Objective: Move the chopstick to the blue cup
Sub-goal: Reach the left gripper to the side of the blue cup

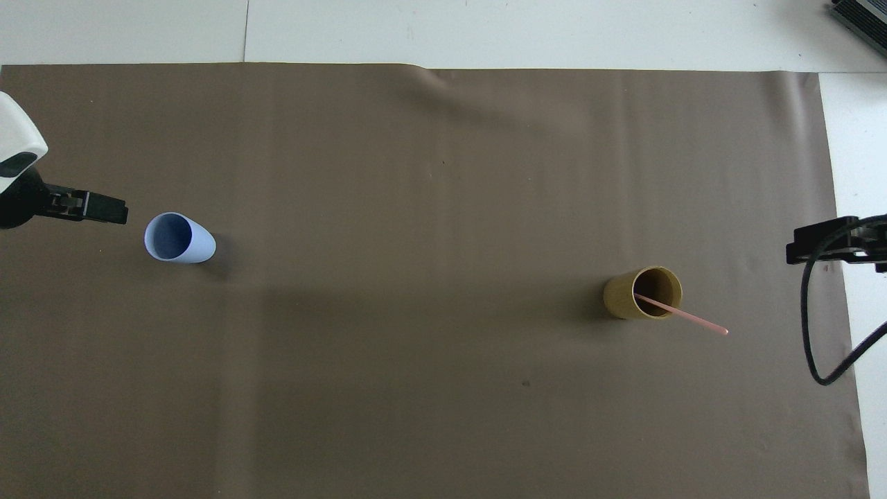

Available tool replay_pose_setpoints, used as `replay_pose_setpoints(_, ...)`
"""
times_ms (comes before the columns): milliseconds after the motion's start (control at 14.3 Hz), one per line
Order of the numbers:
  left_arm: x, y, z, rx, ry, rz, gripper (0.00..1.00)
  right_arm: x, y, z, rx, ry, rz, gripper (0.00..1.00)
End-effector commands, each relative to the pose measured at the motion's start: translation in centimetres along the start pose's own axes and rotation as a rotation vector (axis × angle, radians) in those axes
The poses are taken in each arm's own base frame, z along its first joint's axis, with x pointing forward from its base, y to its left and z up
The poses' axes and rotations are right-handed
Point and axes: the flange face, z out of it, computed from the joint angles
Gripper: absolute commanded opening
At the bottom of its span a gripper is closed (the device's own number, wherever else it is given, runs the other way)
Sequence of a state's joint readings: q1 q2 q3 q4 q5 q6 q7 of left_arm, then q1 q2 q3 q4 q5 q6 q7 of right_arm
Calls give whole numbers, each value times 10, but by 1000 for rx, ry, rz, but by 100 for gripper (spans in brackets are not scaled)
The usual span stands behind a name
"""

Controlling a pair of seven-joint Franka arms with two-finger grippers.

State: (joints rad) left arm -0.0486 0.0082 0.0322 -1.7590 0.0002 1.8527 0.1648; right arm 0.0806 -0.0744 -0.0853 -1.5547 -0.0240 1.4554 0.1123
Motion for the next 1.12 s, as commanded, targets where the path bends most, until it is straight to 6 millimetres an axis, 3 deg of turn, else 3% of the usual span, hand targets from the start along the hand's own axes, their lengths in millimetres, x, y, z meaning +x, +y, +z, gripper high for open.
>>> replay_pose_setpoints(0,0,-10,31,1,7,-11,100,-8,6,0,-1,-4,-13,100)
replay_pose_setpoints(280,5,-25,63,-49,-20,-61,100,-8,7,0,0,-4,-11,100)
replay_pose_setpoints(630,10,-32,120,-54,-43,-83,100,-8,6,0,-1,-6,-11,100)
replay_pose_setpoints(700,9,-41,130,-53,-48,-99,100,-9,5,1,0,-12,-13,100)
replay_pose_setpoints(1050,-8,-34,165,-54,-61,-104,90,-12,7,2,-1,-29,-11,100)
